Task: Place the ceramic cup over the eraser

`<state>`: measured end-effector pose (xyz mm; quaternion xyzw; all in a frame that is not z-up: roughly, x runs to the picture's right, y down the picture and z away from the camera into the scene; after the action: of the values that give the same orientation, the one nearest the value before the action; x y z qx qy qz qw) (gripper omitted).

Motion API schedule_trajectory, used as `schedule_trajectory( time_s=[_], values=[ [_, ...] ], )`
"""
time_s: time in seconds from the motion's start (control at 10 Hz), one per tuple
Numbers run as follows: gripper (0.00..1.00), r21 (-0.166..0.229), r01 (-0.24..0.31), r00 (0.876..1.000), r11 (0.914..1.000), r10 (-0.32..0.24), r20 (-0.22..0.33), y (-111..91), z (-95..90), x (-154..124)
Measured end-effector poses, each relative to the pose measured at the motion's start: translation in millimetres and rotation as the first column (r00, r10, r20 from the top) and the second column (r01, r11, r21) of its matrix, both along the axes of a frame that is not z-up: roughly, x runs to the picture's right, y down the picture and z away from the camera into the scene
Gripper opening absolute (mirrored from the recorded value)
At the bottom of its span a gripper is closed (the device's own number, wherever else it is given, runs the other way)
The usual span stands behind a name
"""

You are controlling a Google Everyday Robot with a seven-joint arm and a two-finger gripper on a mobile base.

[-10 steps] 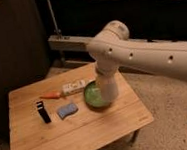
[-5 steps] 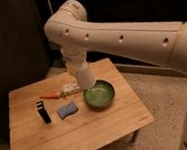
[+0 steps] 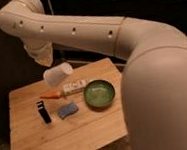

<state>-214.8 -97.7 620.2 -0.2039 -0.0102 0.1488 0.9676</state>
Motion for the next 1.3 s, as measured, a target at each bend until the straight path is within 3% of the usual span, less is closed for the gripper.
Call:
schedule_trajectory(
  time_s=[0.3,0.6,0.9,1.1,1.3],
  values=[
    [0.0,-0.001,0.036,0.999,0.9994,-0.036,0.002,6.6,11.3,-23.1],
    [0.03,0.028,0.02,1.0,0.9994,-0.02,-0.02,21.4,19.7,-8.6],
    [0.31,0.073,-0.014,1.0,0.9972,0.015,-0.015,48.4,22.2,47.3],
    [0.52,0.112,-0.05,0.999,0.9924,0.047,0.028,71.4,25.6,99.7],
    [0.55,0.131,-0.073,0.996,0.9887,0.066,0.057,87.0,26.3,130.9]
  ],
)
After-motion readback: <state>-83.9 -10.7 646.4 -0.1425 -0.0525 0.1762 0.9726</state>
